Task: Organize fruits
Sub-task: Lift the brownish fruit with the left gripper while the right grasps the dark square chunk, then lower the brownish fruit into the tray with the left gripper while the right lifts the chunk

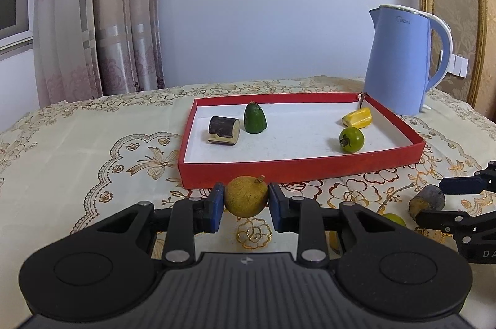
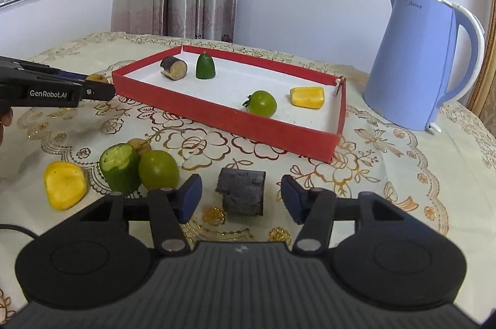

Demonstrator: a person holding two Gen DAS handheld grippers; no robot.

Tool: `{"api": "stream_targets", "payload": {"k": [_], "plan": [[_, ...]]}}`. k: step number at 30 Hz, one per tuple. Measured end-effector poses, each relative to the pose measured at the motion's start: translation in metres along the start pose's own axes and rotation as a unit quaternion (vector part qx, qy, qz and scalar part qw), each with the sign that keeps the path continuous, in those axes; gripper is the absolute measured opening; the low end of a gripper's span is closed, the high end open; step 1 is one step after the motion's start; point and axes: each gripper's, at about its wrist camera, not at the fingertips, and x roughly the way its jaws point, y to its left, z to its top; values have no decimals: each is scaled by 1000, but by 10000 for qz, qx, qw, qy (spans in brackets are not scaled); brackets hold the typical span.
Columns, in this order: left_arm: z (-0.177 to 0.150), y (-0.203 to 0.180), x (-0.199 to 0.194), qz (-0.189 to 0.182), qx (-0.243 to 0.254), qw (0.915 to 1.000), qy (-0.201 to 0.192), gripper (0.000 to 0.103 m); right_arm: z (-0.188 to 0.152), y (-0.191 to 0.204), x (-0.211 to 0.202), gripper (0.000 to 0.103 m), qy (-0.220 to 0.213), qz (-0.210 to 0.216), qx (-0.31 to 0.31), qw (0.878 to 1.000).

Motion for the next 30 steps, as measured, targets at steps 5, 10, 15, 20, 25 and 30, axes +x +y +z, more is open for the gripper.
{"api": "stream_targets", "payload": {"k": [5, 10, 15, 20, 25, 30], "plan": [[0, 0, 0, 2, 21, 10000, 21, 29, 0, 2, 5, 44, 79, -43, -6, 10000], [0, -1, 0, 4, 26, 10000, 16, 29, -1, 2, 8, 32, 139, -43, -8, 9999], [0, 0, 0, 2, 24, 10000, 17, 29, -1, 2, 8, 32, 128, -40, 22, 9999], [0, 1, 1, 23, -8, 10000, 11, 29, -1, 0, 7, 32, 116, -38, 82, 9999], [0, 3, 1, 19, -45, 10000, 7, 29, 1, -1, 2, 31, 47, -61, 110, 9999], [0, 3, 1, 16, -61, 10000, 13, 29, 2, 0, 0, 31, 26, -38, 97, 9999]]}}
